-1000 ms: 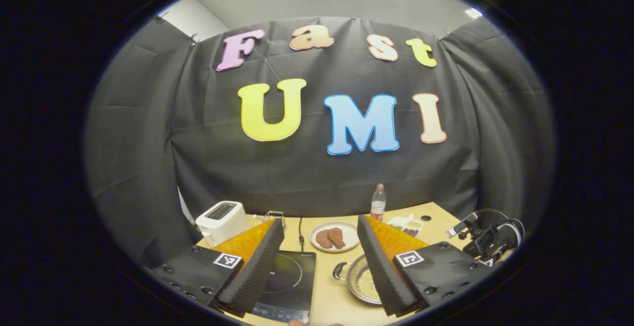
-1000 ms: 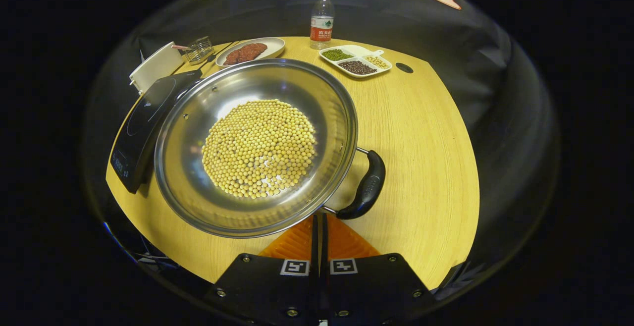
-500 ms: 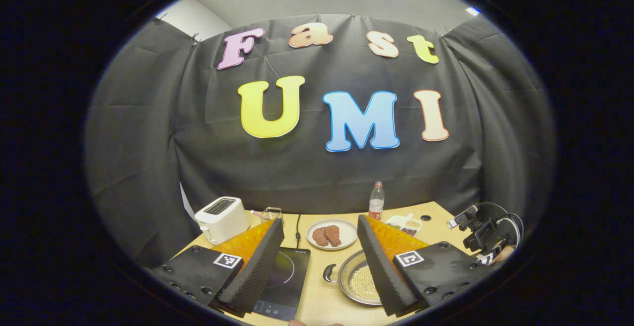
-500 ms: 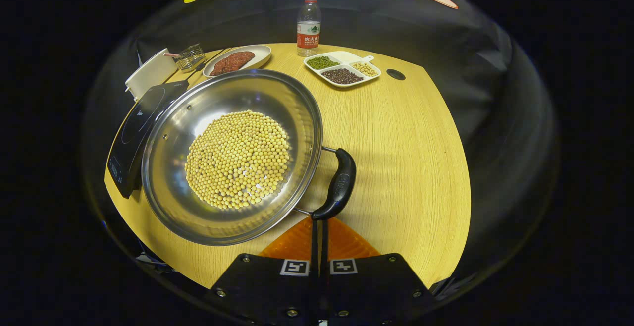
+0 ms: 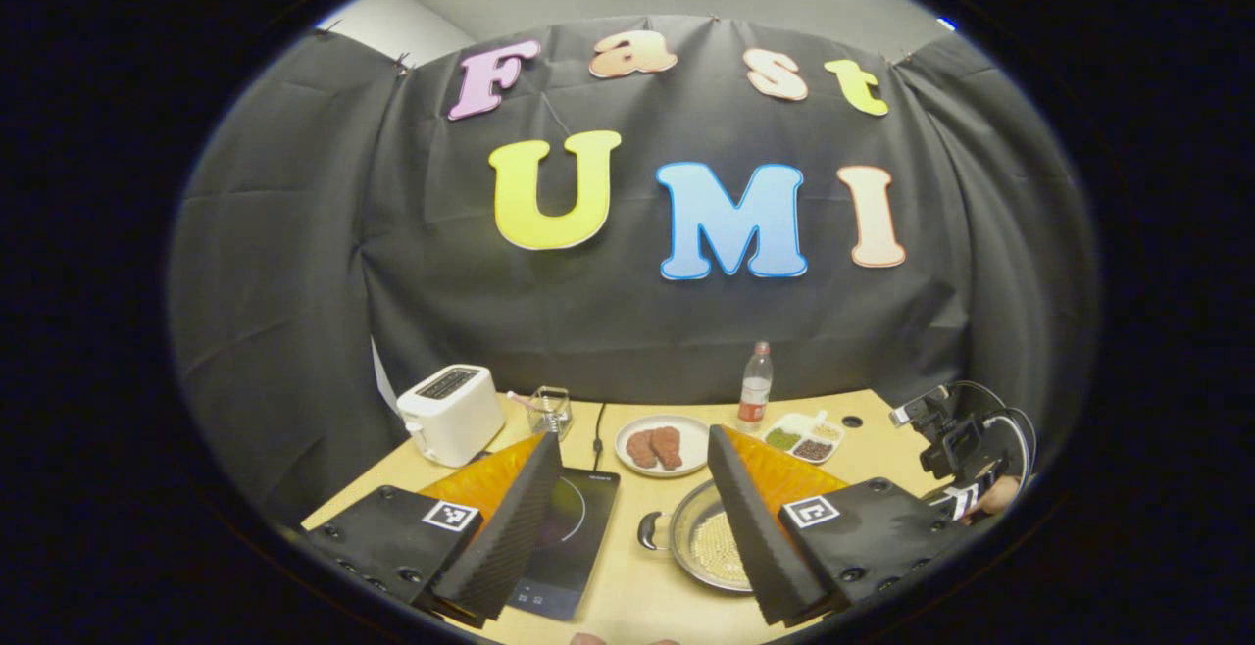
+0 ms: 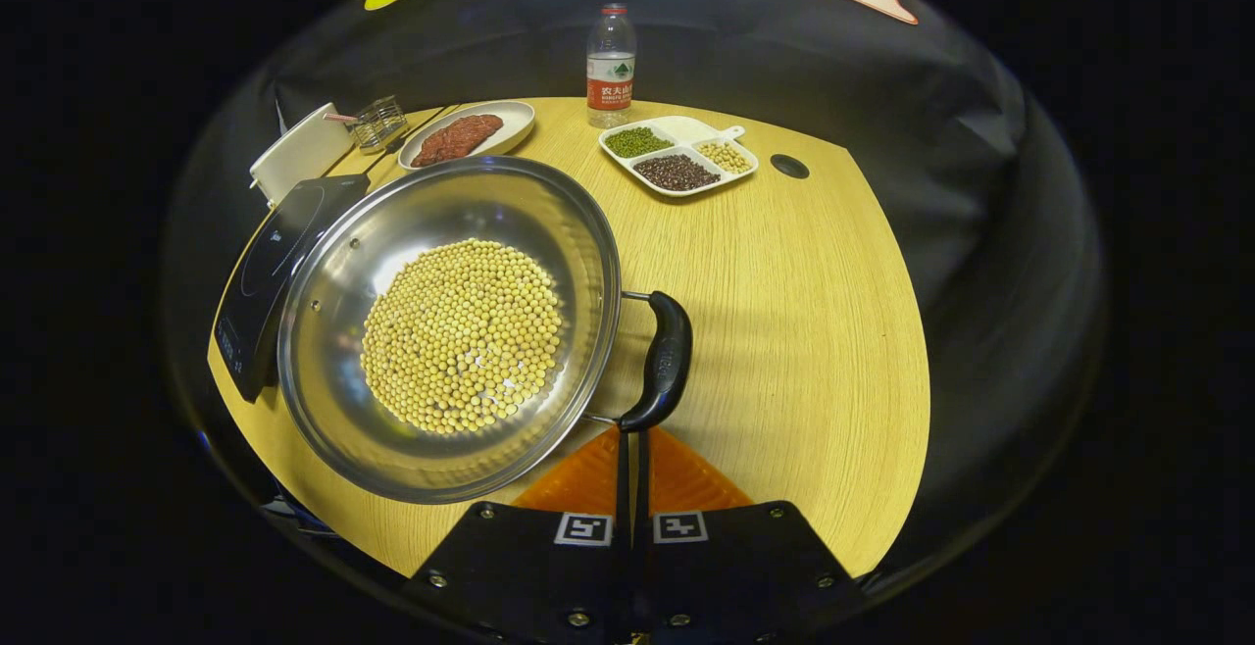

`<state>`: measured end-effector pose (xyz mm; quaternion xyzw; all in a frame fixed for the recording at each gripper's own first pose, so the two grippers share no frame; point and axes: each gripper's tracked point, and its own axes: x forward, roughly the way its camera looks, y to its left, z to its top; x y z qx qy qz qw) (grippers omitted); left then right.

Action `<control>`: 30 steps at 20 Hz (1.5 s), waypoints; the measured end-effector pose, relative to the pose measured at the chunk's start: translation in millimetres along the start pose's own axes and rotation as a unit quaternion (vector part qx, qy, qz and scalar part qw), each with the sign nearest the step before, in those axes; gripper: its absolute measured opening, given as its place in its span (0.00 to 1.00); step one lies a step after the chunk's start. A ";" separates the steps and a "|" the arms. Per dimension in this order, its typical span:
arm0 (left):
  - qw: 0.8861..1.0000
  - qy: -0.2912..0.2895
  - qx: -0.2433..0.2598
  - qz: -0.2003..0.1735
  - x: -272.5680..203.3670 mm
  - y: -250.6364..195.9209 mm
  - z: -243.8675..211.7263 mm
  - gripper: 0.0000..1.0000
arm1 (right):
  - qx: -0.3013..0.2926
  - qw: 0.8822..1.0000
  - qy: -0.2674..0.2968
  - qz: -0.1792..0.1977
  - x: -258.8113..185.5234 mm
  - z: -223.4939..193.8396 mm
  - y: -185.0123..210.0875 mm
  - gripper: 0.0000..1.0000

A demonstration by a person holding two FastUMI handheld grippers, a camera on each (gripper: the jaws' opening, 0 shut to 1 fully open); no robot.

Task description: First push the handle of the pot to place it horizontally, then grasp the pot with both hands and set it on the induction cooktop.

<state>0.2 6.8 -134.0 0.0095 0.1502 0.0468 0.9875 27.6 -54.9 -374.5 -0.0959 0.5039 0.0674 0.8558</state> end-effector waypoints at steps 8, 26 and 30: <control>0.998 0.028 -0.003 -0.064 32.2 -0.1 -26.4 0.99 | 0.055 0.997 -0.058 -0.010 -34.5 9.4 -2.5 0.29; 0.972 0.189 0.013 -0.139 139.2 -30.5 -187.1 0.98 | 0.108 0.982 -0.150 -0.033 -37.6 42.7 3.5 0.96; 0.966 0.219 0.021 -0.135 159.1 -31.3 -216.2 0.98 | 0.110 0.983 -0.142 -0.037 -16.3 47.5 1.5 0.96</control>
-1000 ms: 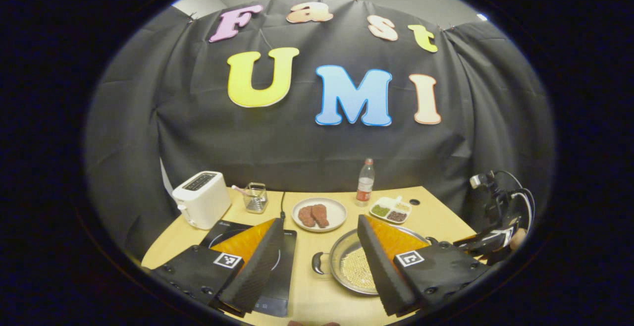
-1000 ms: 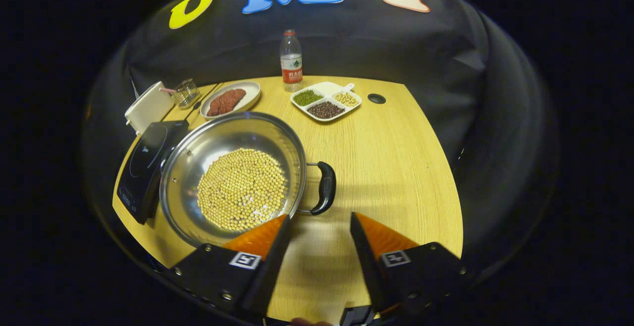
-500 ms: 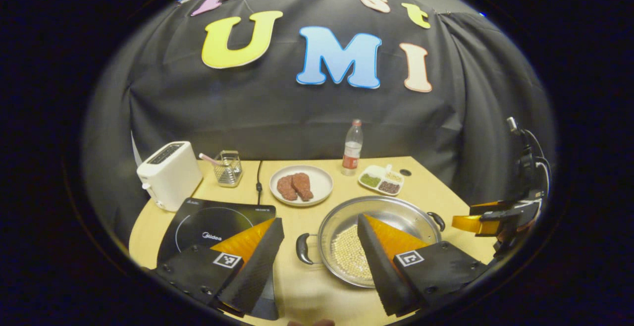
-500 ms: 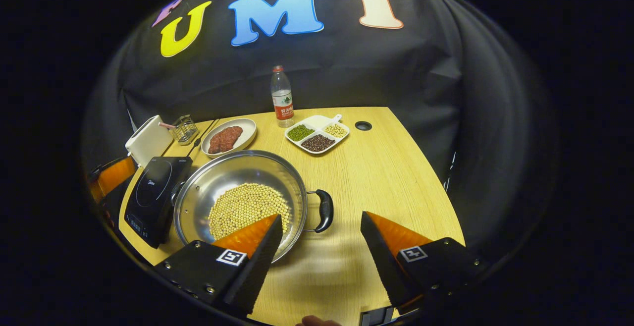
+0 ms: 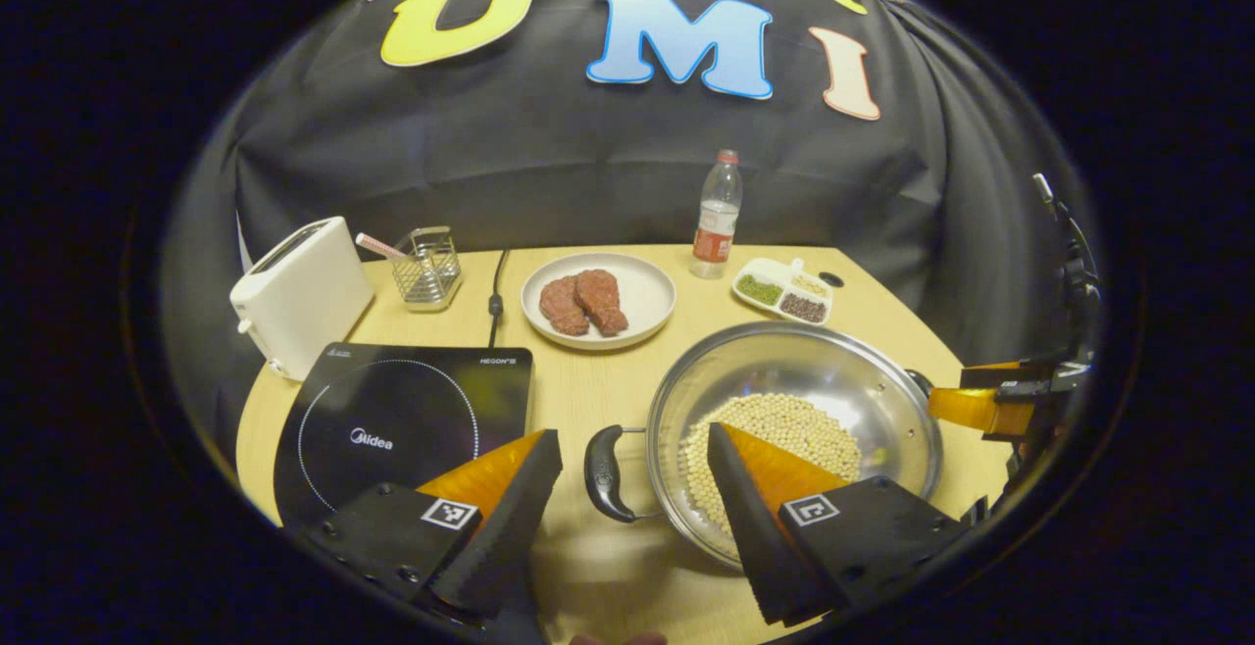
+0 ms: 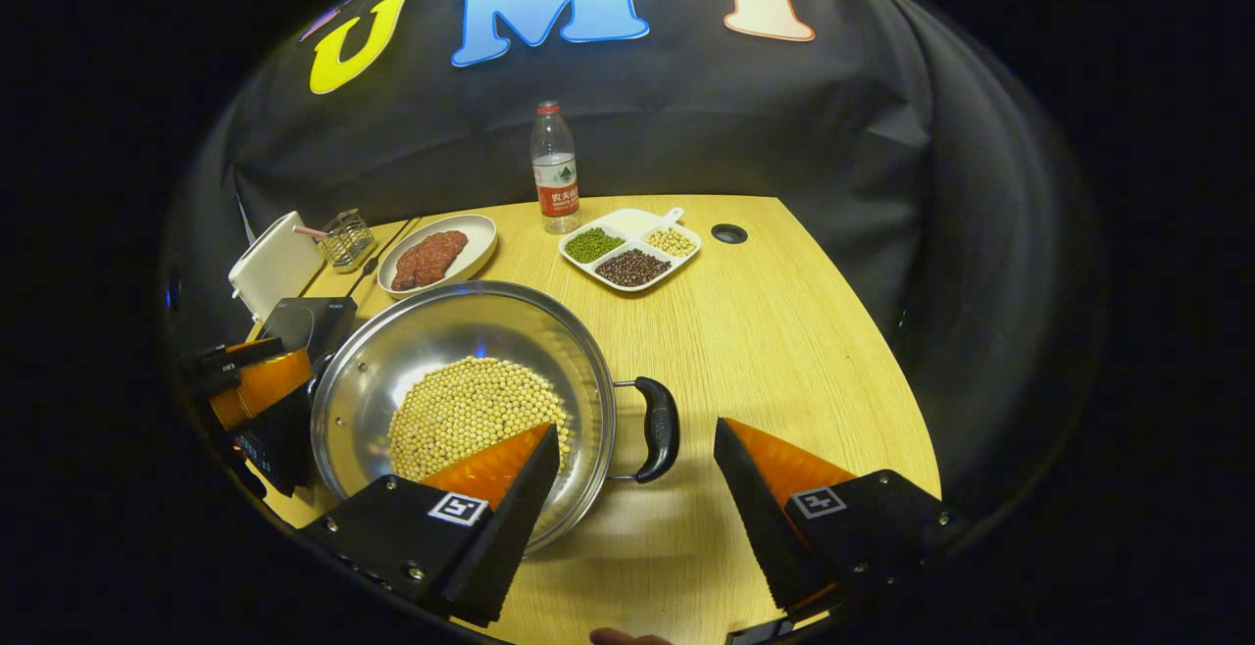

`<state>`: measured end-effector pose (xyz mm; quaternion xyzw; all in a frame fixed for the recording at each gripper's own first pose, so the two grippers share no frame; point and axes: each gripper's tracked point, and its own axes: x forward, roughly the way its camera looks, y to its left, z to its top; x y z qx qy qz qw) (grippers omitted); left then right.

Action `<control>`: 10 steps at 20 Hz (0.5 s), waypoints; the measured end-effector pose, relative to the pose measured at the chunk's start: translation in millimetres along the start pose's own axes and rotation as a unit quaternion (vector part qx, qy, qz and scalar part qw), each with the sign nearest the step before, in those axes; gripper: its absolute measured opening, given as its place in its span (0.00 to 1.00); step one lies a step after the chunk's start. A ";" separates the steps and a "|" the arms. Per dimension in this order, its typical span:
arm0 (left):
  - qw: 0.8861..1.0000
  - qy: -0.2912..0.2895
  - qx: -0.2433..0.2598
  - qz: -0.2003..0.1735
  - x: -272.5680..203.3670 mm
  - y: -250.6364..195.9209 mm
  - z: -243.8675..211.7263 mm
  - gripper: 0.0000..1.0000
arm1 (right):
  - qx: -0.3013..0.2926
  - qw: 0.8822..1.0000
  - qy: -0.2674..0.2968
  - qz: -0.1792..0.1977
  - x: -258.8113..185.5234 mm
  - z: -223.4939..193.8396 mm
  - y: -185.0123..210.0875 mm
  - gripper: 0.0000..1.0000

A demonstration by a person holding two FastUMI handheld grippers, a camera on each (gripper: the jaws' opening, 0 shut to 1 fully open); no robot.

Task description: First push the handle of the pot to place it horizontally, then grasp the pot with both hands and set it on the induction cooktop.

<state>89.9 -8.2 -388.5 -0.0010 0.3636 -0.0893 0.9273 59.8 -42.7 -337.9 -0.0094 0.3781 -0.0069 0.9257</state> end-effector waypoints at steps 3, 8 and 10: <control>1.000 0.021 0.001 -0.001 17.5 -0.3 -16.3 0.99 | 0.006 1.000 0.015 -0.005 18.8 -6.0 -3.1 0.96; 0.999 0.043 0.006 -0.003 33.9 -1.2 -30.8 0.98 | 0.012 0.999 0.030 -0.009 42.5 -13.1 -7.4 0.94; 0.999 0.046 0.009 -0.004 39.2 -0.6 -31.6 0.98 | 0.016 0.999 0.040 -0.007 50.5 -16.5 -8.3 0.89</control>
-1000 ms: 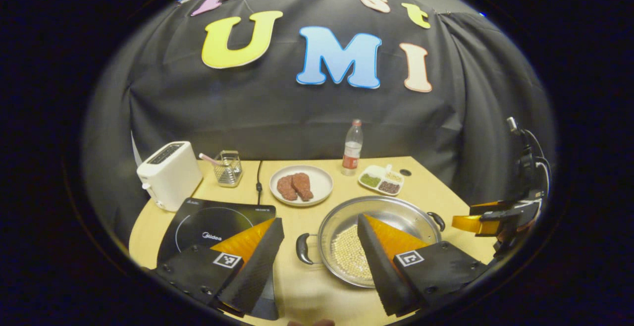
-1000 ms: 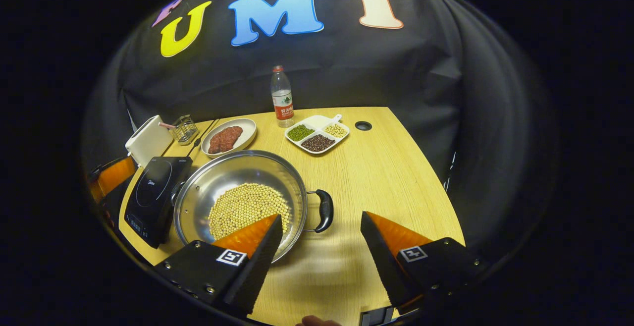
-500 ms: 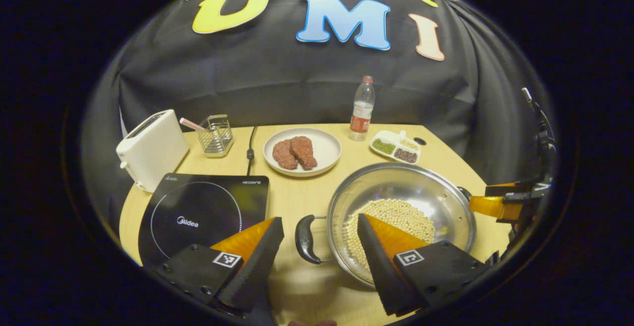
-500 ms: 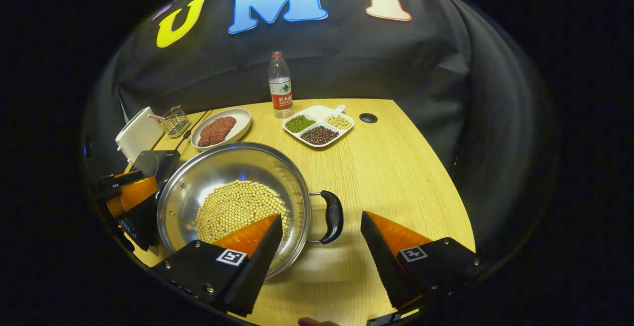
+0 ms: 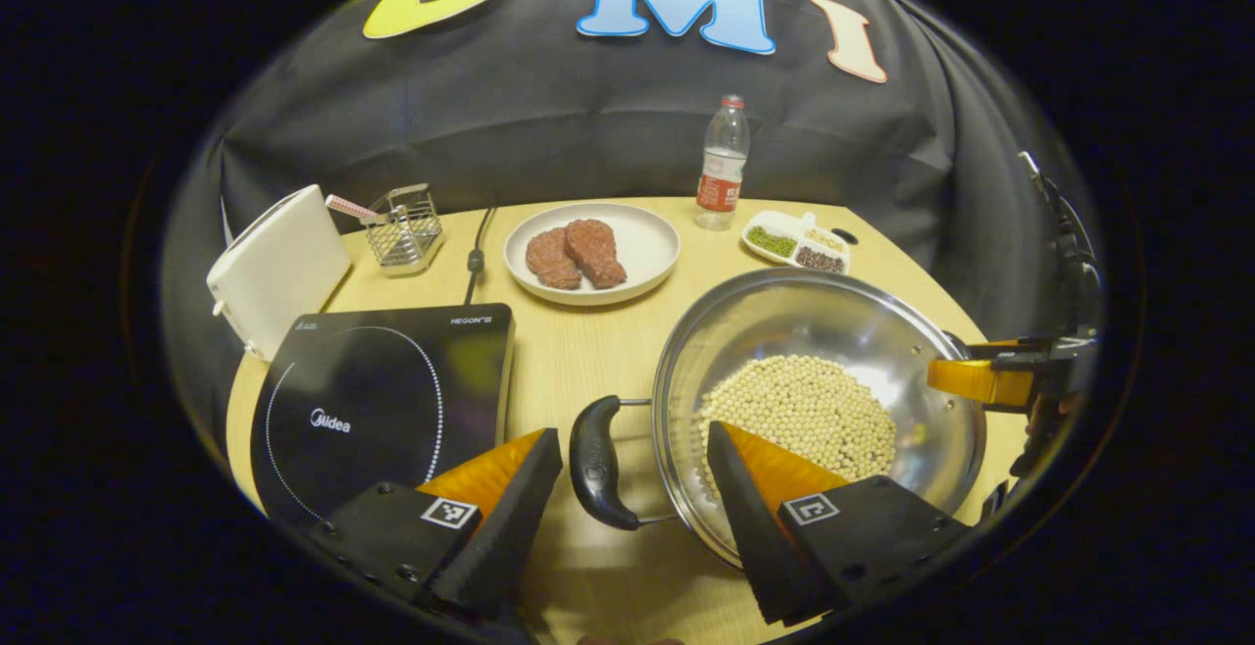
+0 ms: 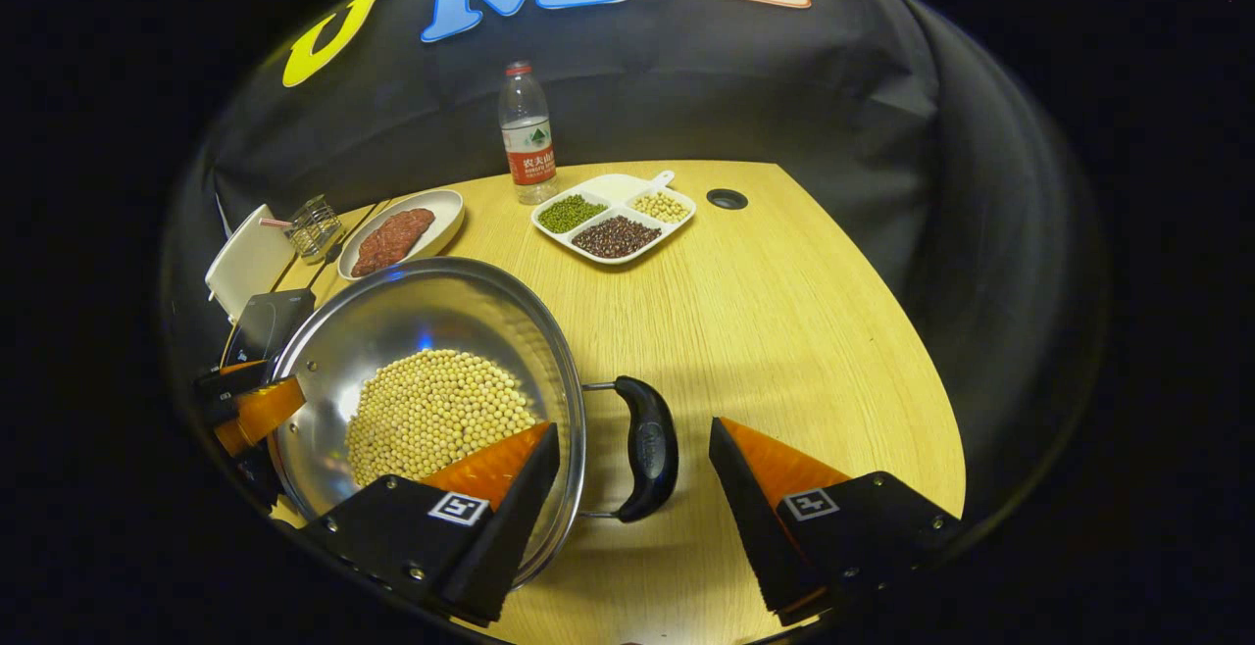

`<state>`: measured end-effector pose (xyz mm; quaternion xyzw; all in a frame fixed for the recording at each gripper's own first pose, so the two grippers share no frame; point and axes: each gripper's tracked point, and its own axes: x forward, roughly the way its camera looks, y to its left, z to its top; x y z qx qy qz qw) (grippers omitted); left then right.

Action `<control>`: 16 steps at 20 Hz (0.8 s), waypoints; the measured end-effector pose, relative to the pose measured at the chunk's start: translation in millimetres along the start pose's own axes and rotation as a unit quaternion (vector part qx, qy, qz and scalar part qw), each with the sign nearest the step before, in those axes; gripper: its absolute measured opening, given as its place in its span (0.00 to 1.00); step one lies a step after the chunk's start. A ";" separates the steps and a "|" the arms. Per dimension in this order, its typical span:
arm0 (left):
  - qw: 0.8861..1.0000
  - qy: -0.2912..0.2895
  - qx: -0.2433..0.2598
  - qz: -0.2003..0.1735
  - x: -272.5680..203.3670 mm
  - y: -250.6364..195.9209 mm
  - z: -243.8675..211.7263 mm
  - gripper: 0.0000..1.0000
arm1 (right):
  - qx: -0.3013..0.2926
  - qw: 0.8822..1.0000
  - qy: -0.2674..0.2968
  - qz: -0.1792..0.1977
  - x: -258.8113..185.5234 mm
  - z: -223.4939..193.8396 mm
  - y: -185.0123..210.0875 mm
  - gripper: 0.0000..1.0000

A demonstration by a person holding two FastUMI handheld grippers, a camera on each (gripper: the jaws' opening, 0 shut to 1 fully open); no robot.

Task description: First push the handle of the pot to place it horizontally, then grasp the pot with both hands and set it on the induction cooktop.

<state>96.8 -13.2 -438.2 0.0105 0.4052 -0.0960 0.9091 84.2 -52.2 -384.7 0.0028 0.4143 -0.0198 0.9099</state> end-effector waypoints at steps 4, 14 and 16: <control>1.000 0.008 0.001 0.003 5.3 3.6 -3.0 0.94 | 0.014 1.000 0.016 0.022 11.7 -5.6 7.4 0.77; 1.000 0.027 -0.008 0.002 9.8 4.2 -4.3 0.62 | 0.028 0.999 0.031 0.028 9.4 -8.1 11.9 0.54; 1.000 0.029 -0.003 0.000 9.4 4.6 -3.6 0.64 | 0.036 0.998 0.033 0.026 7.9 -9.6 12.6 0.54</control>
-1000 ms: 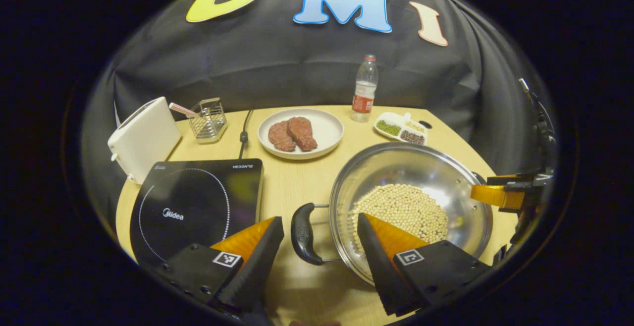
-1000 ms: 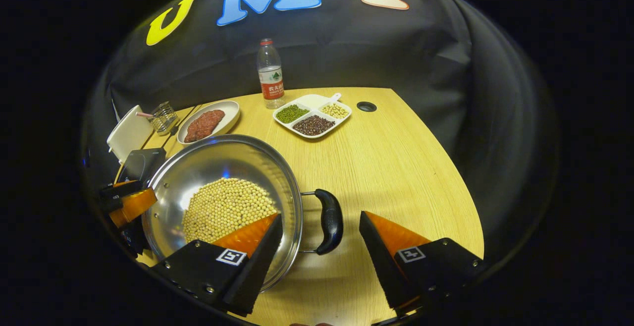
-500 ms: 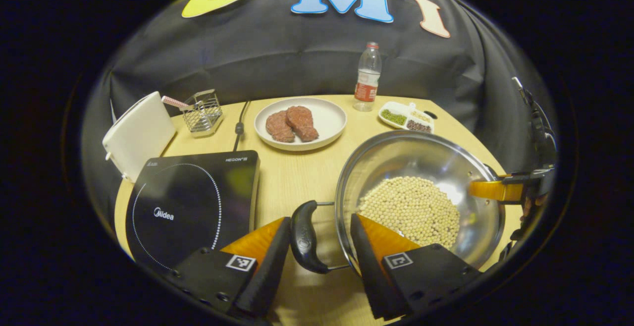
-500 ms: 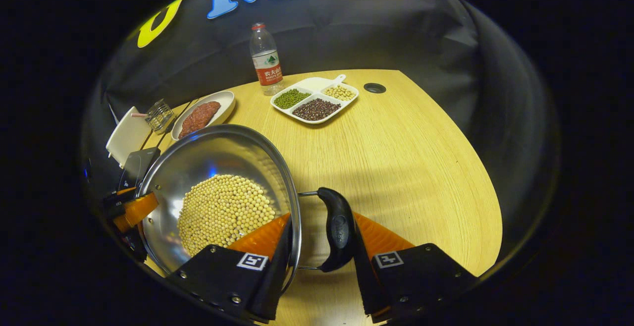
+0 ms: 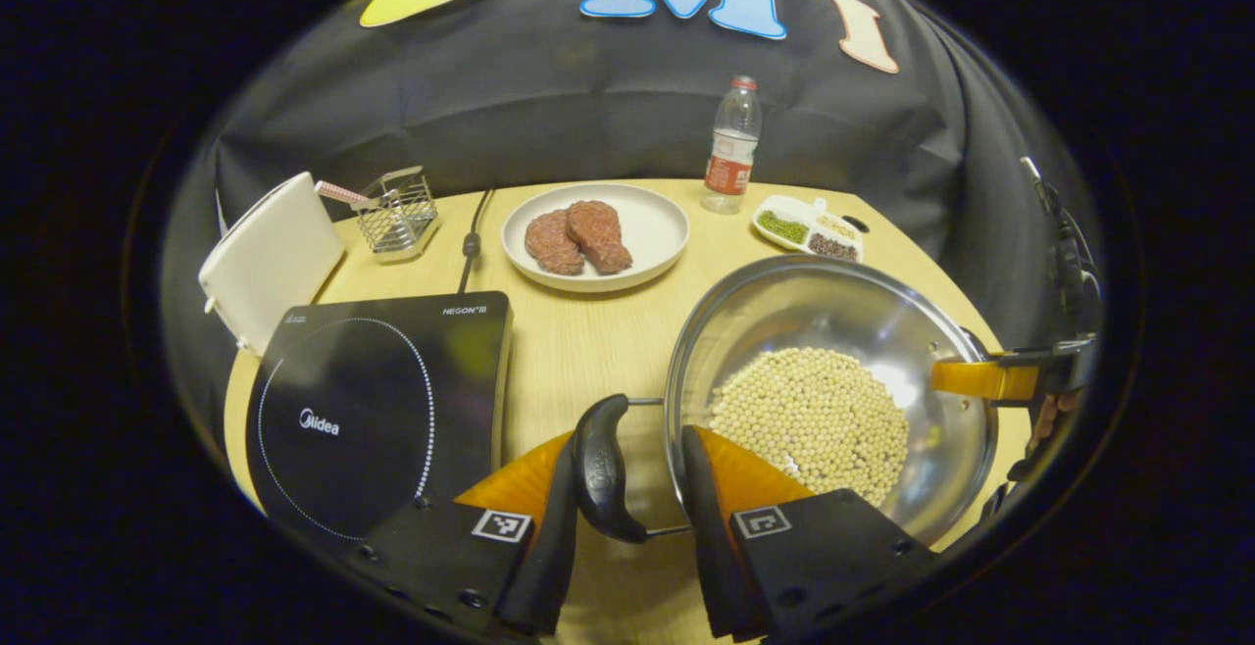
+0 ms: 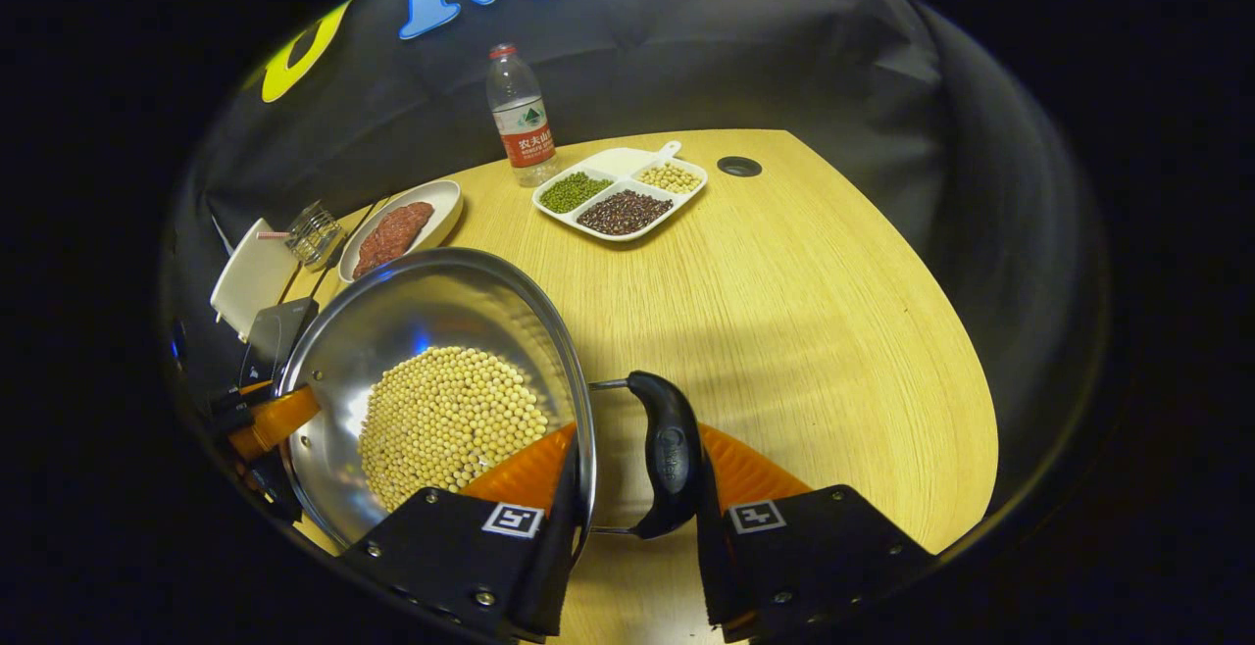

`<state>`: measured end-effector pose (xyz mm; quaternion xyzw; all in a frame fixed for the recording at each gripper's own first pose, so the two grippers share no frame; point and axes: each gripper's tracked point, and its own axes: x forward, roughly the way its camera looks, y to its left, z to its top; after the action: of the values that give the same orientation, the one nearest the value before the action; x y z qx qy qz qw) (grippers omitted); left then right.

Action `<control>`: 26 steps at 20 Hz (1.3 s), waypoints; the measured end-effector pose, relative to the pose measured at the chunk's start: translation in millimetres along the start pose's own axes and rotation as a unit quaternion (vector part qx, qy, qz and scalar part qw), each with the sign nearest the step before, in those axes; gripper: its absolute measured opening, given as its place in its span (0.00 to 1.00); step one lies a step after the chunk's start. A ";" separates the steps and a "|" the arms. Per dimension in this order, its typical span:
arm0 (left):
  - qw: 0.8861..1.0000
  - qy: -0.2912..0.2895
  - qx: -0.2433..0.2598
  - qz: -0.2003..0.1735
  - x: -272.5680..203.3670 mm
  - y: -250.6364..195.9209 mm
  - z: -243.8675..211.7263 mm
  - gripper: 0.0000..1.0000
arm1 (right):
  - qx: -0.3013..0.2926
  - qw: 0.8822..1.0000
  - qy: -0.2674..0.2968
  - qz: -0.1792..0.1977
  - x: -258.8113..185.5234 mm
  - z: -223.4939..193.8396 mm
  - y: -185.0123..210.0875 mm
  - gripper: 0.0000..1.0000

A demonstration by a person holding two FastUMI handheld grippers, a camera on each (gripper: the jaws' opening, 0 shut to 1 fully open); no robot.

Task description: First push the handle of the pot to place it horizontally, then grasp the pot with both hands and set it on the induction cooktop.

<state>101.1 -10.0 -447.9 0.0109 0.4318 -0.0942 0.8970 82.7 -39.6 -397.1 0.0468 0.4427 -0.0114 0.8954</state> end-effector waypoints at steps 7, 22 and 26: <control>1.000 -0.005 0.002 -0.011 -19.2 -3.0 11.7 0.64 | 0.003 1.000 -0.006 -0.005 -26.9 2.6 1.6 0.54; 1.000 -0.019 -0.014 -0.019 -91.0 39.6 33.5 0.60 | -0.002 1.000 -0.020 -0.010 -90.8 10.9 53.1 0.54; 0.999 -0.013 -0.021 -0.027 -96.0 59.8 32.4 0.57 | -0.004 1.000 -0.020 -0.016 -97.4 8.1 73.0 0.54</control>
<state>78.3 60.8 -356.7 -0.0213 0.4218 -0.1092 0.8998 34.4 30.2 -309.5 0.0359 0.4256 -0.0249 0.9039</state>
